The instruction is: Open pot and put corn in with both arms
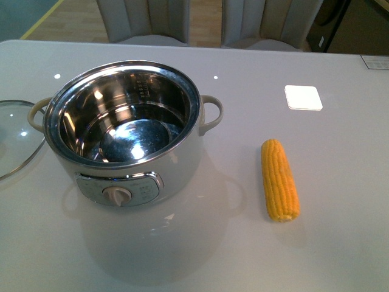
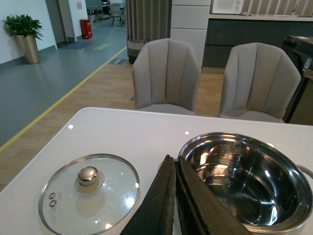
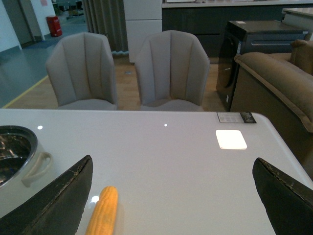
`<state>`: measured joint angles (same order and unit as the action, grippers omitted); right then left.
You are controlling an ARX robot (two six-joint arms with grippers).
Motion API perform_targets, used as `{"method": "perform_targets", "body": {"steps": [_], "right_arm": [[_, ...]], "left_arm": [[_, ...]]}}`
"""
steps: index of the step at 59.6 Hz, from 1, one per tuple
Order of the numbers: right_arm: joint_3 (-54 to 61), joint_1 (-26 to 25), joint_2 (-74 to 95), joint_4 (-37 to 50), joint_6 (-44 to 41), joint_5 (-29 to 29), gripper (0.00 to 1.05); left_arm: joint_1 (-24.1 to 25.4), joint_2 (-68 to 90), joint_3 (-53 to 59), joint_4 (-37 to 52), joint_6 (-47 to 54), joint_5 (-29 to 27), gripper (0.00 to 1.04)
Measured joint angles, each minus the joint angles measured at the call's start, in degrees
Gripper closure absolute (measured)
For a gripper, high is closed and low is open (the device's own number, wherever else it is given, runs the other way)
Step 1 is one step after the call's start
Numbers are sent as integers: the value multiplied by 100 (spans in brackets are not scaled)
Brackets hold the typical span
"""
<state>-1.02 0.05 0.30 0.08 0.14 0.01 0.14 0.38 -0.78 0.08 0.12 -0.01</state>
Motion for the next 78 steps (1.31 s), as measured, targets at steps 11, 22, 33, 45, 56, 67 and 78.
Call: {"method": "perform_targets", "body": {"steps": [11, 22, 33, 45, 56, 67, 78], "right_arm": [[0, 0, 0, 0, -2, 0, 9], [-1519, -116, 2726, -3633, 1241, -798, 9], [-1681, 103, 3869, -3147, 1314, -699, 9], [-1965, 612, 5292, -1987, 1248, -540, 9], [-2492, 1010, 6867, -844, 1156, -479, 9], [-3051, 1370, 8448, 59, 990, -118, 9], [-3681, 1615, 9816, 306, 946, 245, 9]], "left_arm": [[0, -2, 0, 0, -2, 0, 74], [0, -4, 0, 0, 0, 2, 32], [0, -4, 0, 0, 0, 0, 7], [0, -4, 0, 0, 0, 0, 7], [0, -4, 0, 0, 0, 0, 7], [0, -4, 0, 0, 0, 0, 7], [0, -4, 0, 0, 0, 0, 7]]}}
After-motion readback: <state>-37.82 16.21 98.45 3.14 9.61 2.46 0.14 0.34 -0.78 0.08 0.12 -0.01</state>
